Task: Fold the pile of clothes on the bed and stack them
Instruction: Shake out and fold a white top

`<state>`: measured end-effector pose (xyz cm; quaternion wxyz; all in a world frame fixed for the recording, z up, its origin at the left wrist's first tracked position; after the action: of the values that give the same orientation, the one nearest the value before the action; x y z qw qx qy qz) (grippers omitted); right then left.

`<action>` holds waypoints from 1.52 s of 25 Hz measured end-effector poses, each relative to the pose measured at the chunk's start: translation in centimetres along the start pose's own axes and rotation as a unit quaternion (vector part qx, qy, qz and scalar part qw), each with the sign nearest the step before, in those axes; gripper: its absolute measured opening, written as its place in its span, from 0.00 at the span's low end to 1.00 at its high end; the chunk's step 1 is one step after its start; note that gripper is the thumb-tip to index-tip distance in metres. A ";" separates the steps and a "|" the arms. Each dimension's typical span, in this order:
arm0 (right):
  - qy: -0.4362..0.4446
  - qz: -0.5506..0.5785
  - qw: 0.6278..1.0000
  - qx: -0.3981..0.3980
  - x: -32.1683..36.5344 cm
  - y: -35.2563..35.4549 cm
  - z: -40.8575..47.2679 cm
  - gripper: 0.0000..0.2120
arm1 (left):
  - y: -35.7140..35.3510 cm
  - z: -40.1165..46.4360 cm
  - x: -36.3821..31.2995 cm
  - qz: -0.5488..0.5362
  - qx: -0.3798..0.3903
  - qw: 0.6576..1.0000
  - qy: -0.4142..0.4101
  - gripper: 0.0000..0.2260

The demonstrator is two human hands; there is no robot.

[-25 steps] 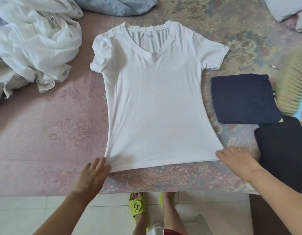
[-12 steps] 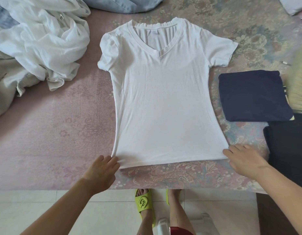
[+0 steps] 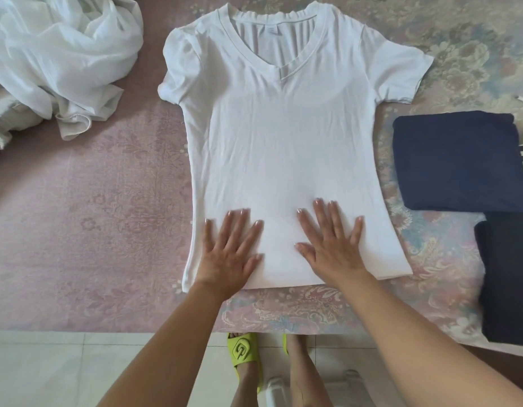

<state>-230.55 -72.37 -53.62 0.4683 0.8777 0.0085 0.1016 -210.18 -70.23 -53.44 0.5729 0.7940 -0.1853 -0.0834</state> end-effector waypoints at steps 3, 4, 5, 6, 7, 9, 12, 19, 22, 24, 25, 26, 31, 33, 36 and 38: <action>0.033 0.007 0.995 -0.089 0.5 0.7 0.1 0.31 | 0.8 0.7 0.1 -0.021 0.001 1.000 -0.014 0.27; 0.045 0.017 0.994 -0.102 1.1 1.5 1.0 0.30 | 1.3 1.9 0.2 -0.034 0.004 0.999 -0.013 0.27; 0.049 0.020 0.993 -0.108 1.6 2.2 2.1 0.29 | 1.7 3.3 0.4 -0.046 0.008 0.999 0.002 0.27; 0.051 0.023 0.993 -0.102 2.2 2.8 3.6 0.29 | 2.0 4.9 0.7 -0.053 -0.002 0.998 0.023 0.27; 0.058 0.020 0.992 -0.111 2.6 3.2 5.0 0.29 | 2.1 6.3 1.3 -0.054 -0.003 0.998 0.039 0.28; 0.051 -0.003 0.994 -0.095 3.2 3.0 6.8 0.31 | 1.4 8.1 2.0 -0.045 0.014 0.998 0.047 0.32; 0.026 -0.011 1.000 -0.010 3.0 2.4 7.4 0.32 | 1.0 8.9 1.1 -0.049 0.118 0.992 0.024 0.29; 0.062 0.053 0.995 -0.062 3.9 6.9 7.3 0.24 | 9.7 10.1 8.0 -0.075 -0.117 0.989 0.043 0.18; 0.087 0.078 0.988 -0.102 7.9 9.8 9.5 0.23 | 12.4 13.5 16.2 -0.022 -0.181 0.977 0.114 0.21; 0.112 0.095 0.982 -0.116 11.5 10.5 11.7 0.24 | 11.3 15.9 20.1 0.023 -0.154 0.981 0.117 0.23; 0.125 0.108 0.978 -0.126 12.9 10.3 12.9 0.25 | 10.5 16.6 21.2 0.044 -0.137 0.983 0.118 0.23; 0.125 0.122 0.977 -0.123 13.9 10.4 13.8 0.25 | 9.9 17.4 22.0 0.066 -0.139 0.982 0.115 0.21; 0.053 0.256 0.954 -0.148 13.3 9.8 14.7 0.26 | 12.5 19.2 22.6 -0.130 -0.190 0.969 0.087 0.13; -0.036 0.364 0.910 -0.198 11.2 11.2 13.4 0.24 | 15.6 20.5 19.9 -0.174 -0.258 0.950 0.029 0.13; -0.156 0.471 0.846 -0.198 8.2 11.7 11.9 0.24 | 17.2 22.4 13.6 -0.195 -0.248 0.939 -0.137 0.14; -0.177 0.491 0.832 -0.189 7.2 11.9 11.7 0.24 | 15.4 21.9 11.0 -0.211 -0.218 0.920 -0.248 0.26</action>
<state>-222.26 -87.84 -48.96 0.5070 0.6636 -0.5262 0.1603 -210.68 -98.06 -45.26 0.6364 0.6244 -0.1264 -0.4348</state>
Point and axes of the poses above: each hand's wrist, its own z-axis towards the middle knuckle, its own y-axis out of the back of the hand, x = y × z, the point moved 6 cm from there along z, towards the middle knuckle, and after that the axes turned 11 degrees about z, right-handed, at the moved point
